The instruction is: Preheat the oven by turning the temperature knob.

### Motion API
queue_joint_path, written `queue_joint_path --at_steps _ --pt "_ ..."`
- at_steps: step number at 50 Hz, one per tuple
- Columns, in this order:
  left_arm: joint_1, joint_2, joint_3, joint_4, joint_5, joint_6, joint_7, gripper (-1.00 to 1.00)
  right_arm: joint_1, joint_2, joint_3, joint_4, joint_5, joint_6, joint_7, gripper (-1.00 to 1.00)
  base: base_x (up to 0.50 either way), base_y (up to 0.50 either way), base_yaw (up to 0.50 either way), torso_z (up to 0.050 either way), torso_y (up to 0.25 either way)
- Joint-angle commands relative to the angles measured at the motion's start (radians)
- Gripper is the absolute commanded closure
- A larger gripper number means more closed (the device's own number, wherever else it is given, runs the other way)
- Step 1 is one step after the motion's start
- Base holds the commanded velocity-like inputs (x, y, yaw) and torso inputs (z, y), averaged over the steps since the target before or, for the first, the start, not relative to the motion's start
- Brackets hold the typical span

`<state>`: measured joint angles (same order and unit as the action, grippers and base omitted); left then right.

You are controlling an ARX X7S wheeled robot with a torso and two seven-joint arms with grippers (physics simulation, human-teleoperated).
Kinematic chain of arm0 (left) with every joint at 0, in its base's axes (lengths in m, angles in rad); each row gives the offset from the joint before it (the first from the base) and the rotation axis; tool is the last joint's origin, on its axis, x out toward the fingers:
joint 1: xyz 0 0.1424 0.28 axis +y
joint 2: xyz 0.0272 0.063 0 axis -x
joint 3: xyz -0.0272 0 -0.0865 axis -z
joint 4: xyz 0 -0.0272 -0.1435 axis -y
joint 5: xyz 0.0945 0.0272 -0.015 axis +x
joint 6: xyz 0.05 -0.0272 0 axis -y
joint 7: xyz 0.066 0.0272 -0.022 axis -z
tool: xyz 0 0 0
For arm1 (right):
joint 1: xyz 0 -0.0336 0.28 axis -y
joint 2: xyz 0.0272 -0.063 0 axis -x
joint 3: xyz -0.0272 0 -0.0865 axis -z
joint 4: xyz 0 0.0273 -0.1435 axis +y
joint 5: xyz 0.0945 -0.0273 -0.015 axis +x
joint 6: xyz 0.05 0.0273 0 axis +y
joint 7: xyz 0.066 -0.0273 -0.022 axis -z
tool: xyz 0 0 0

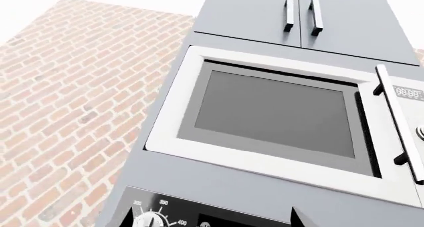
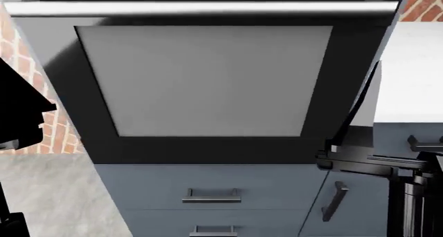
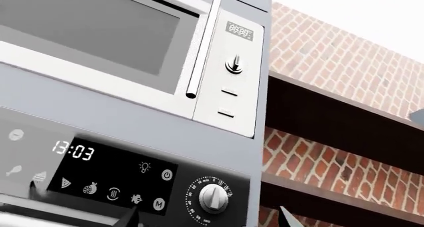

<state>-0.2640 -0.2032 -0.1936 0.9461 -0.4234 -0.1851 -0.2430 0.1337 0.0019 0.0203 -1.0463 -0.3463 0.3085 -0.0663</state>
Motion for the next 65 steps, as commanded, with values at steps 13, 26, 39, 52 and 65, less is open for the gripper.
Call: queue_joint_path --at_steps 13,26,39,52,65 --pt "0.005 -0.017 0.020 -0.006 0.008 0.021 -0.017 -1.00 -0.008 0.000 -0.012 -0.001 0.001 -0.002 -0.012 -1.00 0.00 0.35 0.00 0.000 0.000" --pt "0.011 -0.028 0.031 -0.005 0.014 0.031 -0.025 -1.00 -0.015 -0.001 -0.025 -0.001 -0.013 -0.012 -0.015 -1.00 0.00 0.00 0.00 0.000 0.000" --pt "0.019 -0.037 0.045 -0.009 0.026 0.051 -0.024 -1.00 -0.013 0.000 -0.031 -0.001 -0.020 0.002 -0.019 -1.00 0.00 0.08 0.00 0.000 0.000" --pt "0.041 -0.066 0.051 -0.012 -0.027 0.072 0.010 -1.00 -0.005 0.000 -0.035 -0.001 -0.026 0.014 -0.015 -1.00 0.00 0.00 0.00 0.035 0.017" --pt "0.045 -0.077 0.054 -0.004 -0.030 0.077 0.000 -1.00 -0.010 0.000 -0.038 -0.001 -0.029 0.007 -0.017 -1.00 0.00 0.00 0.00 0.050 0.028"
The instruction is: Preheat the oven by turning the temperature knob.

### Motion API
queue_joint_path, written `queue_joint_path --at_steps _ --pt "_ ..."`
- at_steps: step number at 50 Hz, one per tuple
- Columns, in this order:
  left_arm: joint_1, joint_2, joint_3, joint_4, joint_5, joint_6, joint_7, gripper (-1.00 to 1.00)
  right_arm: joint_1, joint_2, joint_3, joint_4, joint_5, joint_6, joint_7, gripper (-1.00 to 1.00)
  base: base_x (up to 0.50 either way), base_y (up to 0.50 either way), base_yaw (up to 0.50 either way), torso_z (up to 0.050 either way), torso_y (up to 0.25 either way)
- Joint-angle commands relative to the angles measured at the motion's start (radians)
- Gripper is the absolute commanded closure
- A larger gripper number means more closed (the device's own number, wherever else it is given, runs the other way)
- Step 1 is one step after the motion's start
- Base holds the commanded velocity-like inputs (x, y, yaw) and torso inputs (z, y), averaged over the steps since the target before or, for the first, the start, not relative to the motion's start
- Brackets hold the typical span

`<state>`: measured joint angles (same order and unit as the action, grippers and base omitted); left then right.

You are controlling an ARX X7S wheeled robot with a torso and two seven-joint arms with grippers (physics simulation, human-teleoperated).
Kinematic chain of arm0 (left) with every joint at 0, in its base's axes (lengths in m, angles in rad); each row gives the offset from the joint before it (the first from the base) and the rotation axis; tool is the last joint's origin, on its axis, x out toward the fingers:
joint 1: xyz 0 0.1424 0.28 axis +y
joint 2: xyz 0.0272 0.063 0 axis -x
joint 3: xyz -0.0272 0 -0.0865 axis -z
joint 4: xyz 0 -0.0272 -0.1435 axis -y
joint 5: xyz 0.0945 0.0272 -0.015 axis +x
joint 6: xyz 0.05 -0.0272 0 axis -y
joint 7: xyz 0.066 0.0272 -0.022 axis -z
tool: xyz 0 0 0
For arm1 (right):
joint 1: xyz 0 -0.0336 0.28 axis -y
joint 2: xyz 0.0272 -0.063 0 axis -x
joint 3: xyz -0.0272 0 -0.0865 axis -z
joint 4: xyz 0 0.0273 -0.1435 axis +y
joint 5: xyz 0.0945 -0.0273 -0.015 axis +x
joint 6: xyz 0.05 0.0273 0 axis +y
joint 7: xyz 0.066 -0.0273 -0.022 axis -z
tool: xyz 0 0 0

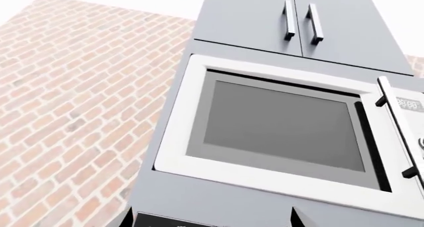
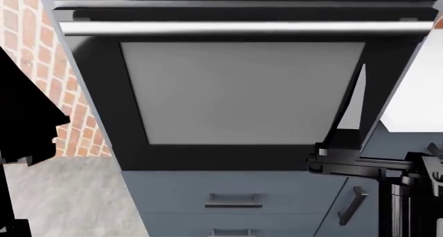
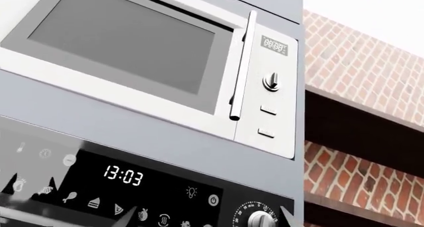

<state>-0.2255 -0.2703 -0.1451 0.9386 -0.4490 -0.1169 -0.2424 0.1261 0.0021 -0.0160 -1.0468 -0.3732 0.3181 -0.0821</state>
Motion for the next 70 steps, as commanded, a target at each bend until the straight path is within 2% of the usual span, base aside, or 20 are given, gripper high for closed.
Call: queue_joint_path --at_steps 1,13,26,47,49,52,56,61,62,66,70 --pt "0.007 -0.011 0.006 0.004 -0.004 0.009 -0.001 -1.00 -0.003 0.000 -0.002 0.000 -0.001 -0.004 -0.001 -1.00 0.00 0.00 0.00 0.050 0.029" --pt "0.008 -0.014 0.014 0.029 0.001 0.014 -0.020 -1.00 -0.029 0.000 0.014 0.000 0.053 -0.041 -0.028 -1.00 0.03 0.00 0.00 0.027 0.006" --pt "0.009 -0.027 0.020 0.035 -0.024 -0.001 -0.040 -1.00 -0.053 -0.001 0.008 0.000 0.040 -0.059 -0.025 -1.00 0.34 0.00 0.00 0.002 0.000" --pt "0.000 -0.053 0.023 0.054 -0.032 -0.017 -0.076 -1.00 -0.009 0.000 -0.006 0.000 0.041 0.011 -0.005 -1.00 0.08 0.00 0.00 0.000 0.000" --pt "-0.015 -0.087 0.020 0.079 -0.077 -0.114 -0.124 -1.00 0.003 0.000 -0.024 0.000 0.003 0.052 -0.002 -1.00 0.00 0.00 0.00 0.000 0.000" --pt "-0.020 -0.118 0.023 0.102 -0.099 -0.152 -0.150 -1.00 0.000 0.002 -0.049 0.000 -0.024 0.076 -0.025 -1.00 0.00 0.00 0.00 0.000 0.000" --pt "-0.013 -0.178 0.061 0.105 -0.112 -0.126 -0.205 -1.00 0.010 0.001 -0.077 0.000 -0.067 0.106 -0.027 -1.00 0.00 0.00 0.00 0.000 0.000" --pt "-0.021 -0.212 0.079 0.105 -0.130 -0.127 -0.246 -1.00 -0.003 -0.001 -0.061 0.000 -0.074 0.082 0.000 -1.00 0.00 0.00 0.00 0.000 0.000" --pt "-0.024 -0.243 0.085 0.107 -0.171 -0.128 -0.279 -1.00 -0.007 -0.001 -0.064 0.000 -0.085 0.082 -0.003 -1.00 0.00 0.00 0.00 0.000 0.000" --pt "-0.077 -0.501 0.198 0.108 -0.290 -0.028 -0.530 -1.00 -0.010 -0.001 -0.063 0.000 -0.090 0.082 0.017 -1.00 0.00 0.00 0.00 0.000 0.000" --pt "-0.175 -0.614 0.307 0.106 -0.331 -0.066 -0.659 -1.00 -0.013 -0.001 -0.060 0.000 -0.078 0.089 0.016 -1.00 0.00 0.00 0.00 0.000 0.000"
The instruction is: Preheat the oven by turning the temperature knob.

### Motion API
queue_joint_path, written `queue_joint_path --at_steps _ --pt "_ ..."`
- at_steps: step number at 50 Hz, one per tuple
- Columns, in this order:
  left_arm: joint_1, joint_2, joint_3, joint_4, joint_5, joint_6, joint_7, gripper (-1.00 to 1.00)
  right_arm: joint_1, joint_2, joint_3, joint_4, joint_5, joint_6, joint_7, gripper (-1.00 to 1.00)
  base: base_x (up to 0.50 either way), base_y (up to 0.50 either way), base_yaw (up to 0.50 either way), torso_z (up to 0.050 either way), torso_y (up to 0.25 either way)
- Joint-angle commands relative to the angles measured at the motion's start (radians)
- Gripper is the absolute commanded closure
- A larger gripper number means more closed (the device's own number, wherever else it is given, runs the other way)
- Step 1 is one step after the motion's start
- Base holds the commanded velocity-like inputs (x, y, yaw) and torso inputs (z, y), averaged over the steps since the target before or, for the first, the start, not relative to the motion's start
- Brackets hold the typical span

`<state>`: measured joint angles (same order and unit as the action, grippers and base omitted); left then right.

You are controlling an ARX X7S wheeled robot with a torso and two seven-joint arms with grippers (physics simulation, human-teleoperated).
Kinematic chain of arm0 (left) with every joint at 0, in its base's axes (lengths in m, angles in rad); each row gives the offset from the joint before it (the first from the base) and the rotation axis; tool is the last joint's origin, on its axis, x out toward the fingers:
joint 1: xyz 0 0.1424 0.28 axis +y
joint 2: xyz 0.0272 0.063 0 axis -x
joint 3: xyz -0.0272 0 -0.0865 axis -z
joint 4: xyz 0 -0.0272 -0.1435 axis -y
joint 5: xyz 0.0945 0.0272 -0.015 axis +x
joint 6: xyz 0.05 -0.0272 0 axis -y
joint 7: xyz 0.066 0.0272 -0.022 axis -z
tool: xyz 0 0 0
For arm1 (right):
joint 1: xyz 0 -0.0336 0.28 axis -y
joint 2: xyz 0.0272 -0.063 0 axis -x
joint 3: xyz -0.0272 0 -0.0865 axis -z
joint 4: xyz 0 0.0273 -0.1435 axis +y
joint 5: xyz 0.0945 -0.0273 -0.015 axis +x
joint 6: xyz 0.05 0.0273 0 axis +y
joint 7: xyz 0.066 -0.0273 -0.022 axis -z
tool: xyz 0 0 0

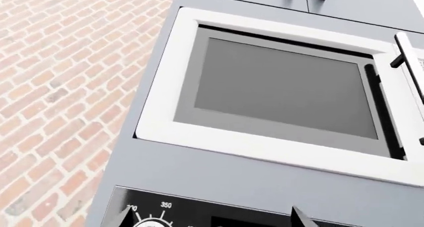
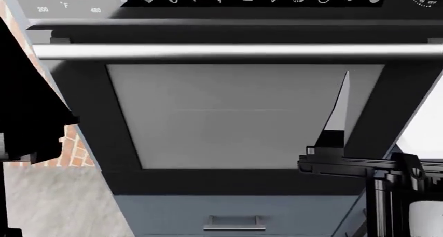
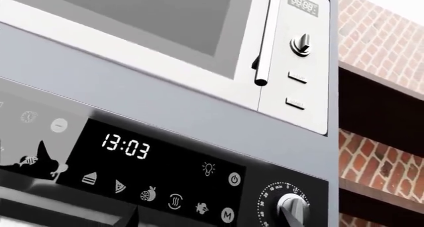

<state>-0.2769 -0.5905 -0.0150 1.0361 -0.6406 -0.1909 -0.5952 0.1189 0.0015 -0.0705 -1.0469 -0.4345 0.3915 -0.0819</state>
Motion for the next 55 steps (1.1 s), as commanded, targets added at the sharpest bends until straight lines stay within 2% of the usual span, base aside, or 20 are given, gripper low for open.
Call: queue_joint_path --at_steps 1,9,15,18,27,38,39,41,43,47,54,55 --pt "-0.165 -0.310 0.193 0.000 -0.187 -0.038 -0.328 -1.00 -0.006 -0.001 -0.006 0.000 -0.016 0.019 0.016 -1.00 0.00 0.00 0.00 0.000 0.000" --pt "-0.304 -0.375 0.210 0.004 -0.321 -0.102 -0.393 -1.00 -0.004 0.000 -0.004 0.000 -0.008 0.040 0.015 -1.00 0.00 0.00 0.00 0.000 0.000" --pt "-0.611 -0.466 0.287 0.002 -0.617 -0.222 -0.550 -1.00 -0.004 0.000 0.000 0.000 -0.012 0.061 0.013 -1.00 0.00 0.00 0.00 0.000 0.000" --pt "-0.676 -0.481 0.293 -0.008 -0.696 -0.239 -0.579 -1.00 -0.003 0.001 0.000 0.000 -0.010 0.064 0.014 -1.00 0.00 0.00 0.00 0.000 0.000" --pt "-0.752 -0.486 0.337 -0.063 -0.870 -0.286 -0.671 -1.00 0.001 0.003 -0.008 0.001 -0.017 0.074 0.017 -1.00 0.00 0.00 0.00 0.000 0.000" --pt "-0.885 -0.472 0.372 -0.116 -0.974 -0.352 -0.675 -1.00 0.010 0.000 -0.007 0.000 0.035 0.152 0.007 -1.00 0.00 0.00 0.00 0.000 0.000" --pt "-0.890 -0.472 0.373 -0.129 -0.986 -0.353 -0.671 -1.00 0.010 0.000 0.005 0.000 0.093 0.178 -0.006 -1.00 0.00 0.00 0.00 0.000 0.000" --pt "-0.897 -0.470 0.378 -0.148 -0.996 -0.360 -0.669 -1.00 0.011 0.000 -0.023 0.000 0.016 0.208 -0.029 -1.00 0.00 0.00 0.00 0.000 0.000" --pt "-0.916 -0.467 0.383 -0.168 -1.012 -0.368 -0.666 -1.00 0.011 0.000 -0.017 0.000 0.053 0.214 -0.030 -1.00 0.00 0.00 0.00 0.000 0.000" --pt "-0.966 -0.454 0.400 -0.218 -1.048 -0.397 -0.656 -1.00 0.022 0.001 -0.084 0.000 -0.080 0.275 -0.046 -1.00 0.00 0.00 0.00 0.000 0.000" --pt "-1.054 -0.458 0.408 -0.256 -1.121 -0.437 -0.655 -1.00 0.041 0.004 -0.124 0.002 -0.124 0.343 -0.030 -1.00 0.00 0.00 0.00 0.000 0.000" --pt "-1.067 -0.459 0.409 -0.261 -1.134 -0.442 -0.657 -1.00 0.042 0.023 -0.155 0.011 -0.177 0.353 -0.028 -1.00 0.00 0.00 0.00 0.000 0.000"
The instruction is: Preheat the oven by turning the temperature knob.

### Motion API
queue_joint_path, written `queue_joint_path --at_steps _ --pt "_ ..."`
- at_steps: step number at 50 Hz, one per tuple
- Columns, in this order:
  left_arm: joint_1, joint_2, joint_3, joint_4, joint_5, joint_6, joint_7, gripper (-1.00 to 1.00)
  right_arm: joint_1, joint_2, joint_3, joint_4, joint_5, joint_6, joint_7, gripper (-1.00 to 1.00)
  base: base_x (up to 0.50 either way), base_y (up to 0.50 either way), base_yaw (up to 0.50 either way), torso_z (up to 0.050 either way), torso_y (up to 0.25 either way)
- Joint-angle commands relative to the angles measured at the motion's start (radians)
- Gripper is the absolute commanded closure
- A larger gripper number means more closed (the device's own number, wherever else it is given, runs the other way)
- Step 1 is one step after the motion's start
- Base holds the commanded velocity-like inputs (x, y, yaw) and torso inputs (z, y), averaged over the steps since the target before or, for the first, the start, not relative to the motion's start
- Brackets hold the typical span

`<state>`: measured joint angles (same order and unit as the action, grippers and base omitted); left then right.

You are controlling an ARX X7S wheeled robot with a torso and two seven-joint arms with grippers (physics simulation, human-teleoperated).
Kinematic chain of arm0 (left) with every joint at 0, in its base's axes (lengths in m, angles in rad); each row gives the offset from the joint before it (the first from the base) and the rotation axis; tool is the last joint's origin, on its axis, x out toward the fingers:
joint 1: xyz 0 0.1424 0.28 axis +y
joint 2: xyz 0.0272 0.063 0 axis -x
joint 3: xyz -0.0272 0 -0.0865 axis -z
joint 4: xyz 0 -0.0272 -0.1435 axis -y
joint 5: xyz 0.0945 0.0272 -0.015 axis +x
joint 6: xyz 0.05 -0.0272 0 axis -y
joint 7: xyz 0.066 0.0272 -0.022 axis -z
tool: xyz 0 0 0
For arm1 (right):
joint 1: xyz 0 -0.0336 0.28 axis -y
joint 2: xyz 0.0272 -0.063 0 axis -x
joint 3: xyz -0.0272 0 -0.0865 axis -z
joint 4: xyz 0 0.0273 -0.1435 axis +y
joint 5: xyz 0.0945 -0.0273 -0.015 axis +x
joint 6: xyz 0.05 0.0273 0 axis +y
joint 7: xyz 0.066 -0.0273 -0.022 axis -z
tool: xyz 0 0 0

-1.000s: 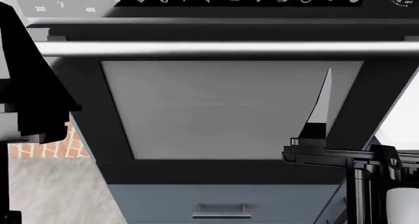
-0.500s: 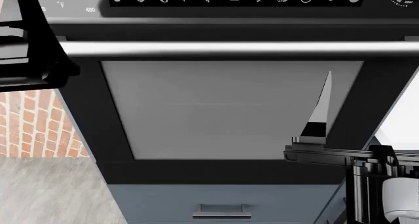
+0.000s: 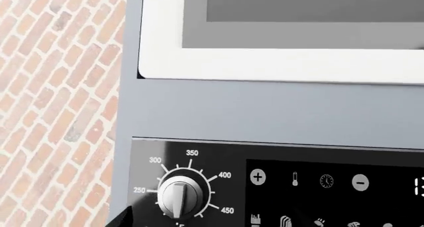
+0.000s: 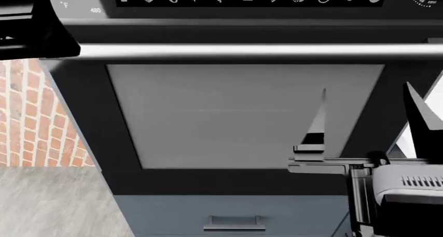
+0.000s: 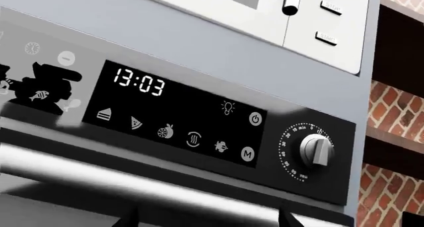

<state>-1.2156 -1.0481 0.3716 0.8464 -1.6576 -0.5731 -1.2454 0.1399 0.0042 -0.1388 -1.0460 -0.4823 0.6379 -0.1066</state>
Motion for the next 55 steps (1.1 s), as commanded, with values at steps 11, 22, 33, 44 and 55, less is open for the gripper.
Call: queue_joint_path --at_steps 11,22,33,44,55 --pt "-0.195 0.041 0.067 -0.155 -0.142 -0.109 -0.001 -1.00 0.027 0.016 -0.094 0.004 -0.138 0.122 -0.011 -1.00 0.00 0.00 0.00 0.000 0.000" --pt "-0.221 0.049 0.063 -0.162 -0.170 -0.108 -0.002 -1.00 0.033 0.020 -0.084 0.008 -0.128 0.133 -0.006 -1.00 0.00 0.00 0.00 0.000 0.000" --pt "-0.221 0.048 0.063 -0.162 -0.170 -0.108 -0.002 -1.00 0.034 0.023 -0.086 0.007 -0.125 0.135 -0.003 -1.00 0.00 0.00 0.00 0.000 0.000" --pt "-0.221 0.048 0.064 -0.162 -0.170 -0.108 -0.002 -1.00 0.034 0.023 -0.086 0.007 -0.125 0.135 -0.002 -1.00 0.00 0.00 0.00 0.000 0.000" --pt "-0.220 0.050 0.065 -0.162 -0.174 -0.106 -0.004 -1.00 0.027 0.019 -0.066 0.005 -0.090 0.116 -0.004 -1.00 0.00 0.00 0.00 0.000 0.000"
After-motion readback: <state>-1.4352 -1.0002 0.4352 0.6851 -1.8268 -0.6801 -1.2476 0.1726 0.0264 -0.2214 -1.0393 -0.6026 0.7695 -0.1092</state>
